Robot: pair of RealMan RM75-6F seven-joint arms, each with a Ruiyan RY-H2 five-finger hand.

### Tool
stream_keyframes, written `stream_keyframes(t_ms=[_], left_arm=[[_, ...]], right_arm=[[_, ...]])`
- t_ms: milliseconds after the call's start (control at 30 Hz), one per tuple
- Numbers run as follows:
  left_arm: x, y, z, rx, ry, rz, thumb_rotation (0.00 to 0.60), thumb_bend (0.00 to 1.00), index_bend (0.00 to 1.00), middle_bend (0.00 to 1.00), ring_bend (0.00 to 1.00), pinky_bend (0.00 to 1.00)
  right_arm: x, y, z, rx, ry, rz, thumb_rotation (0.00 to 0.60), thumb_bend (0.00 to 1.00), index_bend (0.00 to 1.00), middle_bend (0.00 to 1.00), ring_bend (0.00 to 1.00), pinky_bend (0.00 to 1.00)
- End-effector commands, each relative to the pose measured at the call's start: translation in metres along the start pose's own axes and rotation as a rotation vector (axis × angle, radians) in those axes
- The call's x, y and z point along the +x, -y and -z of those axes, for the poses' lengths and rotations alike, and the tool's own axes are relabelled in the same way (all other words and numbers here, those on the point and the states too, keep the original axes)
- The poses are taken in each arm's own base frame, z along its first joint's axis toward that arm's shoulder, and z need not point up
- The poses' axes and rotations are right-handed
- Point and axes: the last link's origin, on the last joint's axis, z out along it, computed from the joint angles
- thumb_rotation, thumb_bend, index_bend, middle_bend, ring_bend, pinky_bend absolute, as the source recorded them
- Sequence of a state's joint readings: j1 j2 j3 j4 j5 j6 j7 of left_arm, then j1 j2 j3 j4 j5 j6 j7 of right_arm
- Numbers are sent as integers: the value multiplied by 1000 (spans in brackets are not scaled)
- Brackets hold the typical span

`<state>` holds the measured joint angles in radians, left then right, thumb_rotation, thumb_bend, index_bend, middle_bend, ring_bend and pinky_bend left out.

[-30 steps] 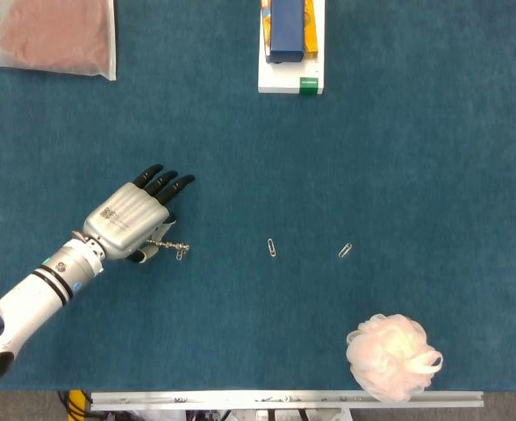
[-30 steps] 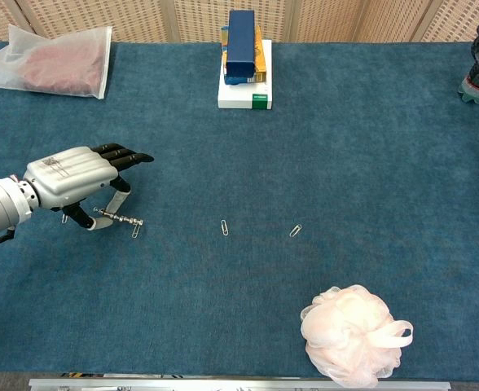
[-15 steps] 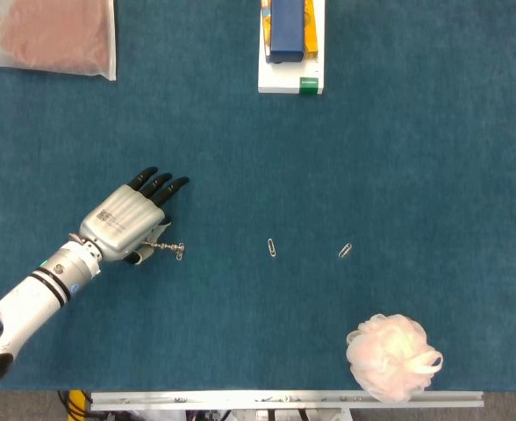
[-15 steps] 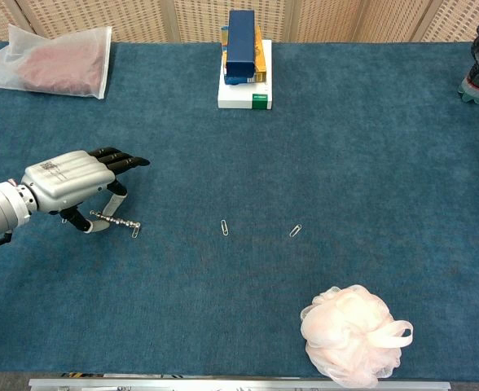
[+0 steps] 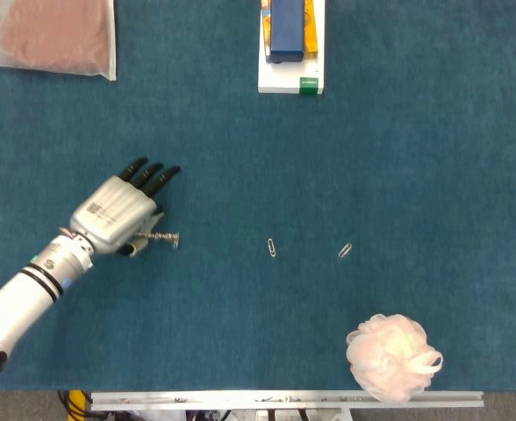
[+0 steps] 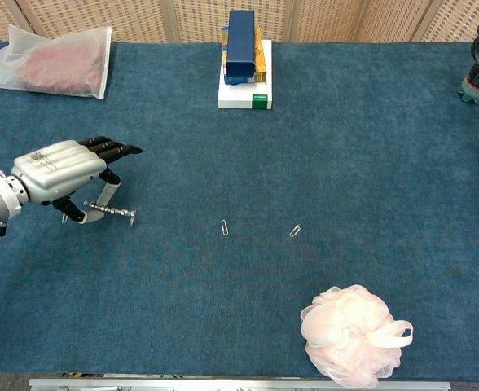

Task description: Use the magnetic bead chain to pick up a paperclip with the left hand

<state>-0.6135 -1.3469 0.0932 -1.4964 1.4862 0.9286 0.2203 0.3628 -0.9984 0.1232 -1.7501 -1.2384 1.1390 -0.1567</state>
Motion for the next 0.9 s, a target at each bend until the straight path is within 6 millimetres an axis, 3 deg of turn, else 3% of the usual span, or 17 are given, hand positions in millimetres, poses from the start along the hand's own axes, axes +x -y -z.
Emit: stream_keyframes(t_ms=[33, 267, 533, 600, 700, 767, 900], left_arm=[[10, 11, 2, 36, -33, 10, 600, 293, 614, 0, 0, 2], [26, 49, 10, 171, -75, 46, 600, 293, 614, 0, 0, 2], [12, 101, 28, 368, -37, 88, 600, 294, 587, 0, 0, 2], [8, 112, 32, 408, -20, 95, 600, 294, 506, 0, 0, 2], [6, 122, 39, 457, 2, 119, 600, 293, 264, 0, 0, 2], [8, 125, 44, 477, -8, 132, 600, 293, 157, 0, 0, 2], [16, 125, 58, 505, -51, 154, 600, 293, 119, 0, 0, 2]], right_arm=[[0, 0, 0, 1, 0, 0, 600, 0, 120, 45, 0, 0], [0, 1, 0, 3, 2, 0, 600, 0, 120, 45, 0, 0], [1, 0, -1, 5, 2, 1, 600, 0, 120, 45, 0, 0], [1, 1, -1, 7, 2, 1, 600, 0, 120, 45, 0, 0], [1, 1, -1, 8, 2, 2, 600, 0, 120, 45, 0, 0], [1, 1, -1, 7, 1, 2, 600, 0, 120, 45, 0, 0], [3, 1, 0, 6, -4, 1, 600, 0, 120, 45, 0, 0]])
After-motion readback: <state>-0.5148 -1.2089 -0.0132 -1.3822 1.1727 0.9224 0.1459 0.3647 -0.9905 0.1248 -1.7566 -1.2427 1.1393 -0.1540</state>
